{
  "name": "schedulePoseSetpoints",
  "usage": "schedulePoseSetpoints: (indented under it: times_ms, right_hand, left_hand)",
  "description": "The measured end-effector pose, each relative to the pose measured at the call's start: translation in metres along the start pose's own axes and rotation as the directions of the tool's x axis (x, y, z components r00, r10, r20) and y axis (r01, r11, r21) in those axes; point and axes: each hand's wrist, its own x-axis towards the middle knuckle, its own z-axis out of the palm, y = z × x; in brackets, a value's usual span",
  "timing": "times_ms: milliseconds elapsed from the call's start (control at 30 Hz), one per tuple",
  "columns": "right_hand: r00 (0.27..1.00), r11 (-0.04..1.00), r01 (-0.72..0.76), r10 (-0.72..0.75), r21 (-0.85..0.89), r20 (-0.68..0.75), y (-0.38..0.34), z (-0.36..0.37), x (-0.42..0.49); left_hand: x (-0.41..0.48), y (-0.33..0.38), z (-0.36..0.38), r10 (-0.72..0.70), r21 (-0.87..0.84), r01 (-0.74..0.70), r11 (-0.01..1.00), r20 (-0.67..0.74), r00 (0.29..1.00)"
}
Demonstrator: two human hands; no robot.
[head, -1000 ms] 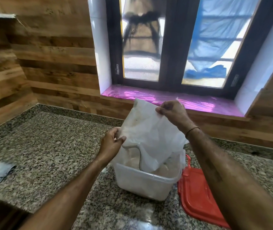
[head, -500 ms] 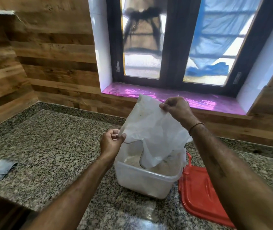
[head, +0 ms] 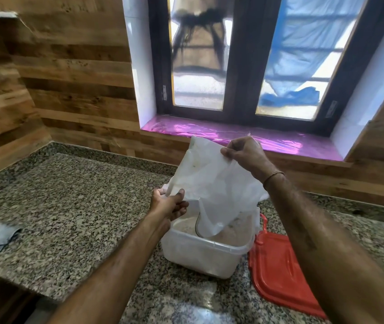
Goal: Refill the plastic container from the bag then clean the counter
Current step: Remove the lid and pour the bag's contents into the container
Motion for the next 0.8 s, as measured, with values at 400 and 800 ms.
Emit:
schedulePoseSetpoints:
  times_ms: [400, 800]
  right_hand:
    - [0.978, 0.93, 0.039, -0.109, -0.364, -0.175, -0.009, 0.029, -0.013]
    - [0.943, 0.935, 0.159, -0.239, -0.318, -0.231, -0.014, 0.022, -0.012]
  left_hand:
    - [0.007, 0.009, -0.02, 0.333, 0.907, -0.213, 0.362, 0.088, 0.939]
    - [0.009, 0.015, -0.021, 0.359, 0.573, -0.493, 0.655, 0.338, 0.87]
